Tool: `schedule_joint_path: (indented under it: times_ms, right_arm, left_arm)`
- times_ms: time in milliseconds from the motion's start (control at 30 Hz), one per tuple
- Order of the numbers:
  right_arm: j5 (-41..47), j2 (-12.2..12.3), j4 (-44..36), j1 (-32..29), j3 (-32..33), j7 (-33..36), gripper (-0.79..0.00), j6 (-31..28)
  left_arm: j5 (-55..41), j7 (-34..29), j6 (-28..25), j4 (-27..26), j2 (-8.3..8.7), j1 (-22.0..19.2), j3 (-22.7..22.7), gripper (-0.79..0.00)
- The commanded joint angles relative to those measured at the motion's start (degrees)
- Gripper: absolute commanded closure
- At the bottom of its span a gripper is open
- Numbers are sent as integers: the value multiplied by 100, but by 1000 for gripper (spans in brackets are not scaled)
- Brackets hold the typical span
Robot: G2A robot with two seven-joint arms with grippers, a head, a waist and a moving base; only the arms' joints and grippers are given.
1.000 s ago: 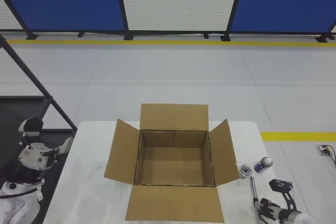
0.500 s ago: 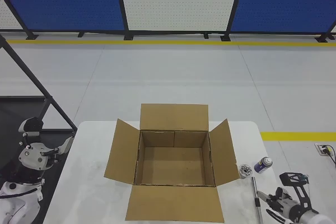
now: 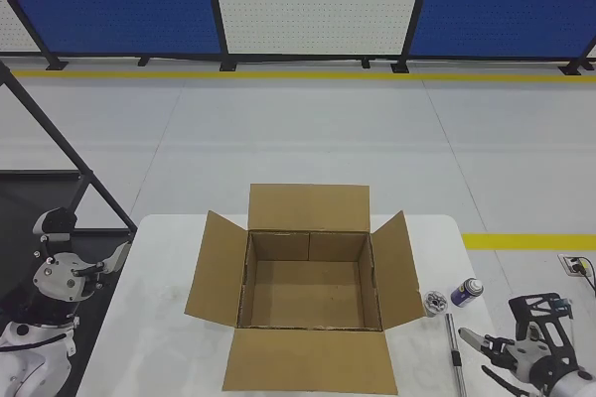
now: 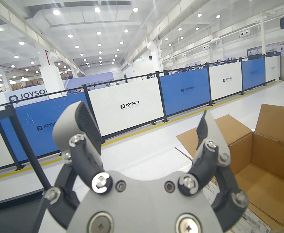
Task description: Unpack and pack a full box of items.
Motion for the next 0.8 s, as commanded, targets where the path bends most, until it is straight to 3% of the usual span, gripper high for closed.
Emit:
schedule_joint_path:
  times_ms: [0, 533, 633, 767]
  right_arm:
    - [0, 0, 0, 0, 0, 0, -785, 1]
    - [11, -4, -39, -42, -12, -153, -785, -18]
    - [-289, -5, -224, -250, -2, -210, -785, 106]
    - [-1187, 25, -320, -293, -237, 331, -785, 401]
  left_arm:
    - [0, 0, 0, 0, 0, 0, 0, -785]
    - [-374, -7, -85, -178, -7, 93, -88, -785]
    - [-467, 24, -135, -179, -8, 118, -125, -785]
    - [-522, 130, -280, -129, -2, 164, -204, -785]
